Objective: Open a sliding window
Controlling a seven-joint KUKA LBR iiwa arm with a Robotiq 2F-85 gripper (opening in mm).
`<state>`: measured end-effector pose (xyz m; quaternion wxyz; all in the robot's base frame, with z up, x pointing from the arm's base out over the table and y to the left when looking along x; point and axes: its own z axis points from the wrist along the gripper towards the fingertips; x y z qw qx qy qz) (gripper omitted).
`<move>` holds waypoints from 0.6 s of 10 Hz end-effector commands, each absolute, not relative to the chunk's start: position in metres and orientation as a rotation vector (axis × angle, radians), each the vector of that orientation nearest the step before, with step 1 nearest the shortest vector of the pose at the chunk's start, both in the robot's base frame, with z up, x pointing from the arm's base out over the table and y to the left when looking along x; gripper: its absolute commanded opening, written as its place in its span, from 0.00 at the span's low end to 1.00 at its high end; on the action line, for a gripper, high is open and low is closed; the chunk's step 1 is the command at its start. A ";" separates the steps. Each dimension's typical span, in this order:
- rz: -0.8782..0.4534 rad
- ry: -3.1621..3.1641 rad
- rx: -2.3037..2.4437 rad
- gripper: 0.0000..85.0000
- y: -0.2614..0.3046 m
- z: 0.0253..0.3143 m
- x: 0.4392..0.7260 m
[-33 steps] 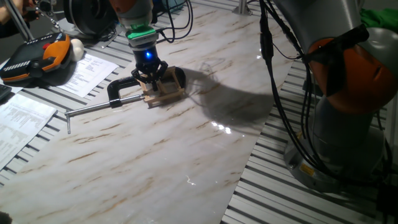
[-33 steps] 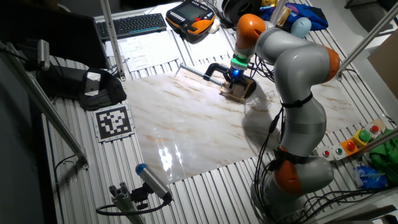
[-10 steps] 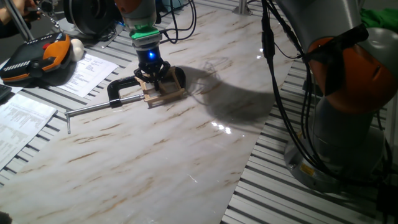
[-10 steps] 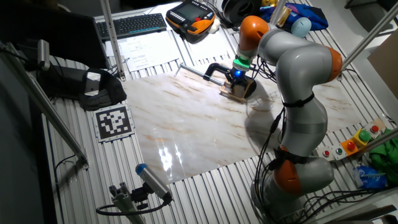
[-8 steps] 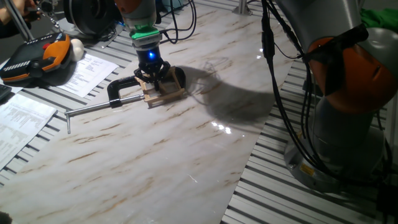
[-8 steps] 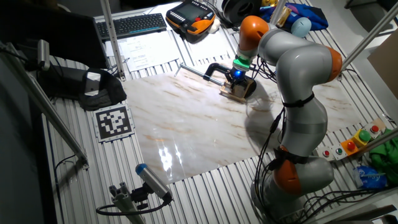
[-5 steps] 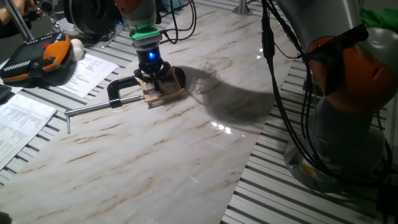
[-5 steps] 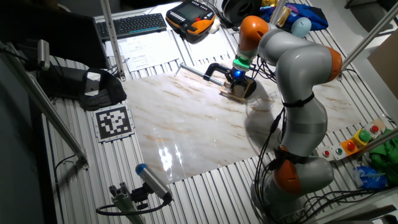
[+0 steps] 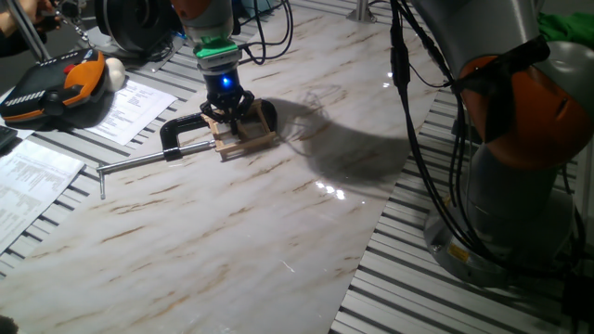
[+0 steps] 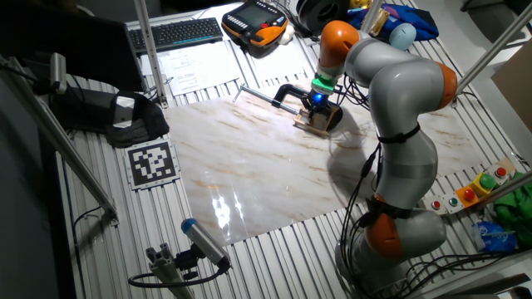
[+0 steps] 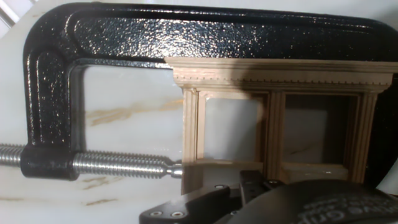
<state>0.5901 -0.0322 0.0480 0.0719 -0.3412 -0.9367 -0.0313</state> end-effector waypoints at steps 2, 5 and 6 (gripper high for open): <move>-0.088 -2.819 -1.022 0.00 -0.034 0.049 0.591; -0.088 -2.820 -1.015 0.00 -0.034 0.049 0.591; -0.097 -2.813 -1.019 0.00 -0.031 0.051 0.592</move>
